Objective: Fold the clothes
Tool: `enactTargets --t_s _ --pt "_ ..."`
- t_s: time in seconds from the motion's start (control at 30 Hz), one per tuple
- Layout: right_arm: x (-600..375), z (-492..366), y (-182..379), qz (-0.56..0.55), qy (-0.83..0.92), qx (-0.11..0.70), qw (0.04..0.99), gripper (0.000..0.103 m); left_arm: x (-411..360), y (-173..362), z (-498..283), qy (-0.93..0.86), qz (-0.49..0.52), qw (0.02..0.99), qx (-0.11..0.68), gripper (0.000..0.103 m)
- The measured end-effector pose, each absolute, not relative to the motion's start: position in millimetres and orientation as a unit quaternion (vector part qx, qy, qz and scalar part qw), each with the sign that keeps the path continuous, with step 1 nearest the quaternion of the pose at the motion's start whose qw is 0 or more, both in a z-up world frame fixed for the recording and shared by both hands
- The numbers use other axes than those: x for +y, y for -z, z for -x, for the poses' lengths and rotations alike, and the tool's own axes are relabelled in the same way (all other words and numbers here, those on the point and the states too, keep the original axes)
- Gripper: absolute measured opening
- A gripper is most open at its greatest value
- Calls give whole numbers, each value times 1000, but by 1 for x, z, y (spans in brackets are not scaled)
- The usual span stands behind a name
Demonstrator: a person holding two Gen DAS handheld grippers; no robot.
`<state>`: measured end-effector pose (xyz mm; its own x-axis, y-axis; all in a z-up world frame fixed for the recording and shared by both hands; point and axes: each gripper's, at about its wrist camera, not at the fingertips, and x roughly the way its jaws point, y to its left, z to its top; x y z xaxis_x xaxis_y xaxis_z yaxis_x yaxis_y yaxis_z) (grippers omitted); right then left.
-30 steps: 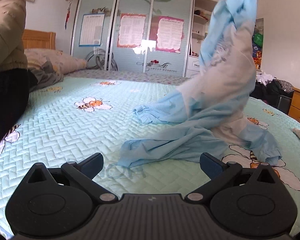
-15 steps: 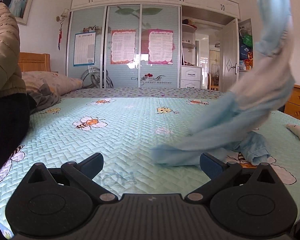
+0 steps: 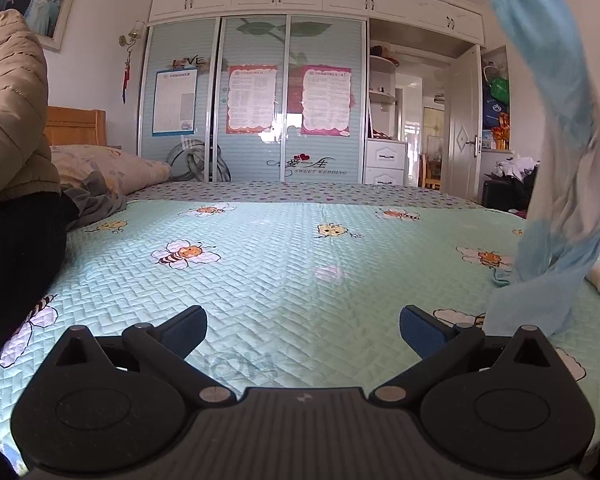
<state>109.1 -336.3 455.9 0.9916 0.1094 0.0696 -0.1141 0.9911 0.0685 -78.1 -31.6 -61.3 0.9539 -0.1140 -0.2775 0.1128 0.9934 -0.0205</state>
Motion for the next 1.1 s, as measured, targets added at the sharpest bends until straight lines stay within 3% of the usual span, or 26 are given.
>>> enactTargets --t_s 0.07,0.13,0.2,0.27,0.33,0.37,0.47,0.63,0.87,1.1 --pt "-293 -114 -422 -15 -87 4 996 9 -31 59 83 59 -1 989 139 102" --pt "-262 -119 -378 -4 -124 59 991 27 -31 57 89 63 -4 989 137 102" --pt "-243 -121 -327 10 -147 116 982 36 -31 56 94 67 -10 988 137 102" --pt "-236 -118 -276 10 -164 161 973 38 -30 55 98 68 -13 988 138 102" --pt "-238 -113 -229 -1 -175 197 965 69 -28 55 99 67 -12 987 142 102" --pt "-241 -111 -207 -9 -180 216 960 74 -28 55 99 66 -12 987 144 102" --pt "-261 -90 -155 -47 -193 260 945 75 -28 52 97 65 -11 988 143 102" --pt "-313 -41 -96 -105 -150 263 947 78 -37 42 84 83 -27 986 143 102" --pt "-392 0 -7 -321 -85 272 903 80 -60 30 46 118 -46 977 173 102" --pt "-395 4 20 -350 -85 274 892 80 -101 34 -4 154 -86 964 200 102"
